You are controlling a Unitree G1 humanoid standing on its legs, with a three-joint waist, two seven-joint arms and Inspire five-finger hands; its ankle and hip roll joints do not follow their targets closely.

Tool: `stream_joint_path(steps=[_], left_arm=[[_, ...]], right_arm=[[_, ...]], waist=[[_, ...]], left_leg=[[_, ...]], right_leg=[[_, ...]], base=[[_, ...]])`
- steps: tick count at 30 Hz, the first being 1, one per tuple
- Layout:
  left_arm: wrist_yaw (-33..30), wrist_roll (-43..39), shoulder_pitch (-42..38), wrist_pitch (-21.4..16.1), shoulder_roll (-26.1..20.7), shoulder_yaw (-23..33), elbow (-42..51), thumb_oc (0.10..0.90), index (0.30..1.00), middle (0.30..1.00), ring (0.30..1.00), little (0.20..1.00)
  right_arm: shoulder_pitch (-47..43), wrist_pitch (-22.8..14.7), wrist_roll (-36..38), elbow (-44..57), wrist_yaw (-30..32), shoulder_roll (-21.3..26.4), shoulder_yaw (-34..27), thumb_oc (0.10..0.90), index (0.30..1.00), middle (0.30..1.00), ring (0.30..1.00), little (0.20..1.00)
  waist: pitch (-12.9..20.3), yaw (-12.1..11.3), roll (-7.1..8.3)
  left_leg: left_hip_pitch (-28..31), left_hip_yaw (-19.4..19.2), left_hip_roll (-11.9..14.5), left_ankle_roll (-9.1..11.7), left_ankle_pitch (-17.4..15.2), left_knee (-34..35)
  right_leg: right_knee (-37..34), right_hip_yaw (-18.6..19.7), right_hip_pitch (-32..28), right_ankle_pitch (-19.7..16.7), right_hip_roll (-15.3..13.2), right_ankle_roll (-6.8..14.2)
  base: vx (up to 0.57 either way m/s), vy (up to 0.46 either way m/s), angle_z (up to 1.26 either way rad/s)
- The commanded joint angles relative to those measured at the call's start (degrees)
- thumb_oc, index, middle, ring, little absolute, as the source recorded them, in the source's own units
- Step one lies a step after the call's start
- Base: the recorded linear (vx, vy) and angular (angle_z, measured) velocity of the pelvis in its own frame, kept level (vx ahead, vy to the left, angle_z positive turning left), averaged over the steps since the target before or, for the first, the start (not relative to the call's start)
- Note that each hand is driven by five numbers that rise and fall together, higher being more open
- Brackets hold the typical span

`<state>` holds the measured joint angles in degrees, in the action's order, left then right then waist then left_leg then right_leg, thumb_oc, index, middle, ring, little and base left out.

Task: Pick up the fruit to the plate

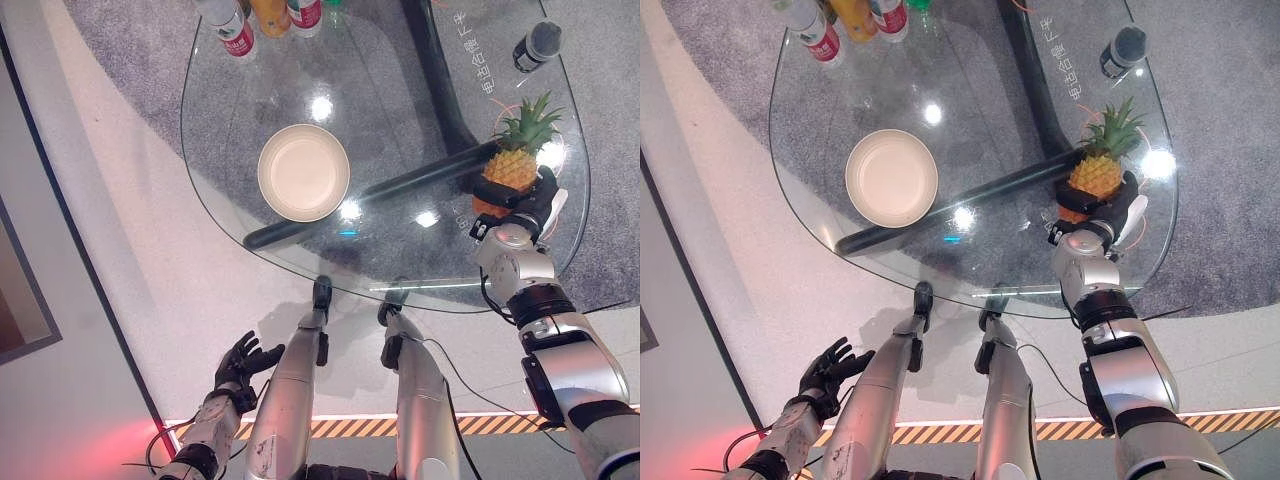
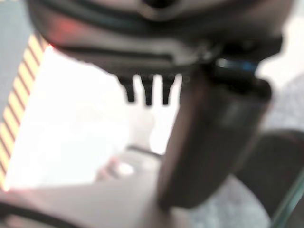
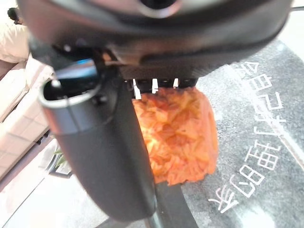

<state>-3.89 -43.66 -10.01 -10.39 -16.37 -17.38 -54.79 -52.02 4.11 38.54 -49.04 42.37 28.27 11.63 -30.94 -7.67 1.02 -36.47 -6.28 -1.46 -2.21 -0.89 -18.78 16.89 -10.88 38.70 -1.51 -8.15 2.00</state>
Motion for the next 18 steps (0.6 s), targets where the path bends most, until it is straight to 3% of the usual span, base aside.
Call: stream_joint_path(steps=[1,5,6,7,9,18], left_arm=[[1.22,-1.24,2.88,-1.11,-0.2,-1.79,0.78,0.8,0.9,0.9,0.9,0.9],[1.38,-1.63,3.06,-1.41,-0.22,-2.11,0.89,0.8,0.9,0.9,0.9,0.9],[1.51,-1.66,3.12,-1.51,-0.26,-2.09,0.87,0.8,0.9,0.9,0.9,0.9],[1.82,-1.71,3.26,-1.68,-0.33,-1.99,0.91,0.8,0.9,0.9,0.9,0.9],[2.07,-1.81,3.45,-1.86,-0.41,-1.97,1.03,0.8,0.9,0.9,0.9,0.9],[2.71,-2.29,3.54,-2.19,-0.67,-1.92,1.47,0.8,0.9,0.9,0.9,0.9]], right_arm=[[-0.27,-0.51,3.73,-1.01,-1.94,4.7,0.89,0.8,0.9,0.9,0.9,0.9],[-0.94,1.2,6.57,-2.8,-4.45,4.96,0.57,0.8,0.9,0.9,0.9,0.9],[-1.04,2.65,7.44,-3.11,-4.42,4.91,0.51,0.635,0.759,0.759,0.759,0.735],[-1.21,4.13,7.99,-3.63,-4.99,5.0,0.5,0.372,0.533,0.533,0.533,0.472],[-1.32,5.46,8.44,-4.55,-5.93,5.17,0.65,0.1,0.3,0.3,0.3,0.2],[-2.13,7.92,7.69,-5.33,-7.36,5.56,1.26,0.1,0.3,0.3,0.3,0.2]], waist=[[1.15,-1.01,-3.26],[1.15,-1.26,-3.33],[1.15,-1.33,-3.33],[1.15,-1.42,-3.32],[1.15,-1.54,-3.3],[1.15,-1.87,-3.34]], left_leg=[[-0.63,0.88,-3.23,0.28,-2.46,-0.98],[-0.58,1.2,-3.4,0.42,-2.33,-0.87],[-0.58,1.29,-3.44,0.4,-2.34,-0.88],[-0.62,1.31,-3.45,0.37,-2.34,-0.93],[-0.49,1.38,-3.48,0.32,-2.28,-0.83],[-0.18,1.58,-3.62,0.28,-1.96,-0.7]], right_leg=[[2.58,-2.3,-0.44,-0.25,2.47,1.09],[2.29,-2.32,-0.61,-0.37,2.46,1.08],[2.32,-2.34,-0.58,-0.37,2.46,1.04],[2.37,-2.4,-0.55,-0.35,2.44,0.99],[2.29,-2.42,-0.67,-0.35,2.49,0.93],[2.25,-2.47,-1.14,-0.4,2.6,0.92]], base=[[0.0,0.0,0.0],[0.0,0.0,0.0],[0.0,0.0,0.0],[0.0,0.0,0.0],[0.0,0.0,0.0],[0.0,0.0,0.0]])
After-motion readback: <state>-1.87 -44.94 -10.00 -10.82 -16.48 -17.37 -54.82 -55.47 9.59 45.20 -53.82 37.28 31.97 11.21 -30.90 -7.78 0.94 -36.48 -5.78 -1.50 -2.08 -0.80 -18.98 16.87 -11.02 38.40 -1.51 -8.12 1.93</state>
